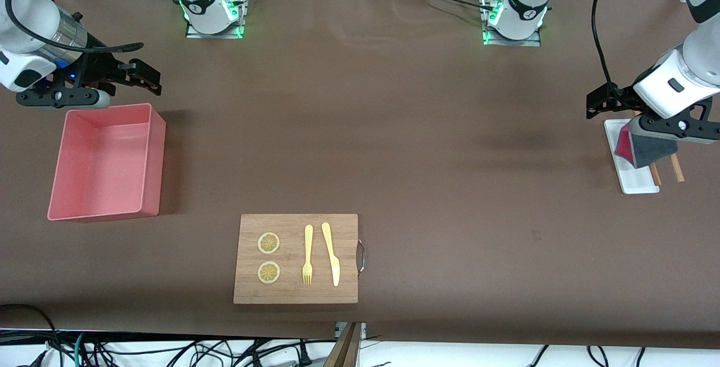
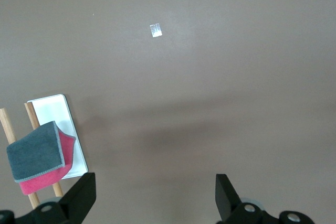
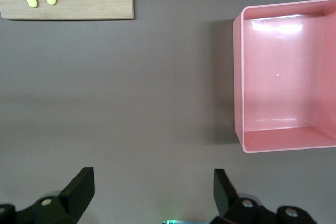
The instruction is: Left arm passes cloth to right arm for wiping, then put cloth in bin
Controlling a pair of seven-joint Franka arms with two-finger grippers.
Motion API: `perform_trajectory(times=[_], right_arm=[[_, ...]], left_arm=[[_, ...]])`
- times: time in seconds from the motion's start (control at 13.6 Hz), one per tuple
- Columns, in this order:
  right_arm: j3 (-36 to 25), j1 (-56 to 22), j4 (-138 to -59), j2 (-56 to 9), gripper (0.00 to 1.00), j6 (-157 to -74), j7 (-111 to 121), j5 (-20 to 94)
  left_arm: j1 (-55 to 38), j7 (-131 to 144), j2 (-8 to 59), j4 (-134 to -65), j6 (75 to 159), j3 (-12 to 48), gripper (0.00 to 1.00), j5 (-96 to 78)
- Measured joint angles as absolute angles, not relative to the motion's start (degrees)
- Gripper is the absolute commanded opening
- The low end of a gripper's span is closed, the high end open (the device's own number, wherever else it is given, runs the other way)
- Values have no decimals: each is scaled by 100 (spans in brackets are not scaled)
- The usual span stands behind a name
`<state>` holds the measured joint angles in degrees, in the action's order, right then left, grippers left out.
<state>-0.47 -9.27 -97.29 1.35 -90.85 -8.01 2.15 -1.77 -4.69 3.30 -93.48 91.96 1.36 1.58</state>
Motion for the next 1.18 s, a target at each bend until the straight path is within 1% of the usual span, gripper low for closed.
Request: perform_trajectory(times=[0.37,0.59,0.81,1.18], right_arm=[[-47,-927,-9729,135,100,-9089,-800,215],[-51,-927,-9729,135,100,-9094,-800,214],[-52,-927,-9728,135,100,-9094,-800,214],[-58,-924,-9728,135,100,-9089,-800,214]], left_arm=[[-176,-469,365,-9350,9063,133,100,158],[-177,-469,513,-9360,8613,133,100,311],[-194,-469,800,-9397,8329,145,100,942],[-230,-469,1172,-9474,8210,152,100,1951]])
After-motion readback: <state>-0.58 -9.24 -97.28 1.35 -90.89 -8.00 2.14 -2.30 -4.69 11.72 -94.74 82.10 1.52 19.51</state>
